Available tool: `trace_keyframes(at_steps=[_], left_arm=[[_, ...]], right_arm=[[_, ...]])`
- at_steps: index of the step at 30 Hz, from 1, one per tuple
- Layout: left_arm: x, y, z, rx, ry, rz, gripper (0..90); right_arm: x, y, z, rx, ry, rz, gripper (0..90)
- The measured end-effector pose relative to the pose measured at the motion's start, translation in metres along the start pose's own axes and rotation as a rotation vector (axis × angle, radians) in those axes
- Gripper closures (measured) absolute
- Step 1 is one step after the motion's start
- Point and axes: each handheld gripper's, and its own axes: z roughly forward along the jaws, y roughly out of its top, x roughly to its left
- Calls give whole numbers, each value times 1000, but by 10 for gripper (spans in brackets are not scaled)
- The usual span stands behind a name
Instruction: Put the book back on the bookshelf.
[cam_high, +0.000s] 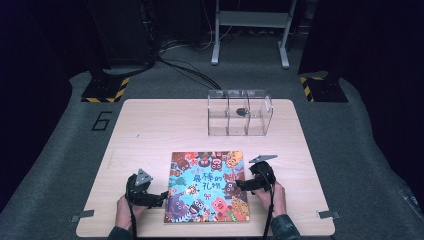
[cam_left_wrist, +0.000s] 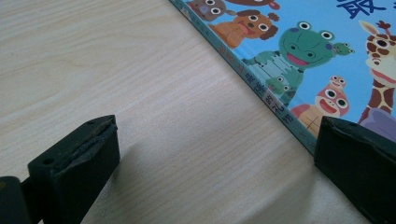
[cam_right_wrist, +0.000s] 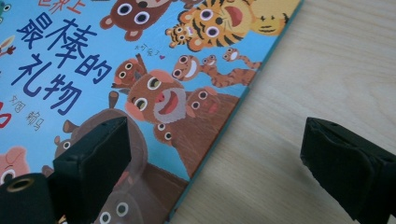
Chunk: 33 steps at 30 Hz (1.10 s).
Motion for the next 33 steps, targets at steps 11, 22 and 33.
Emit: trace_keyframes(at_steps=[11, 22, 33], left_arm=[[1, 1, 3, 5, 16, 17, 2], [2, 6, 8, 8, 15, 39, 1], [2, 6, 8, 9, 10, 40, 2]], right_arm=[[7, 11, 11, 43, 17, -18, 160], [11, 25, 16, 110, 11, 6, 230], [5, 41, 19, 220, 17, 14, 285]])
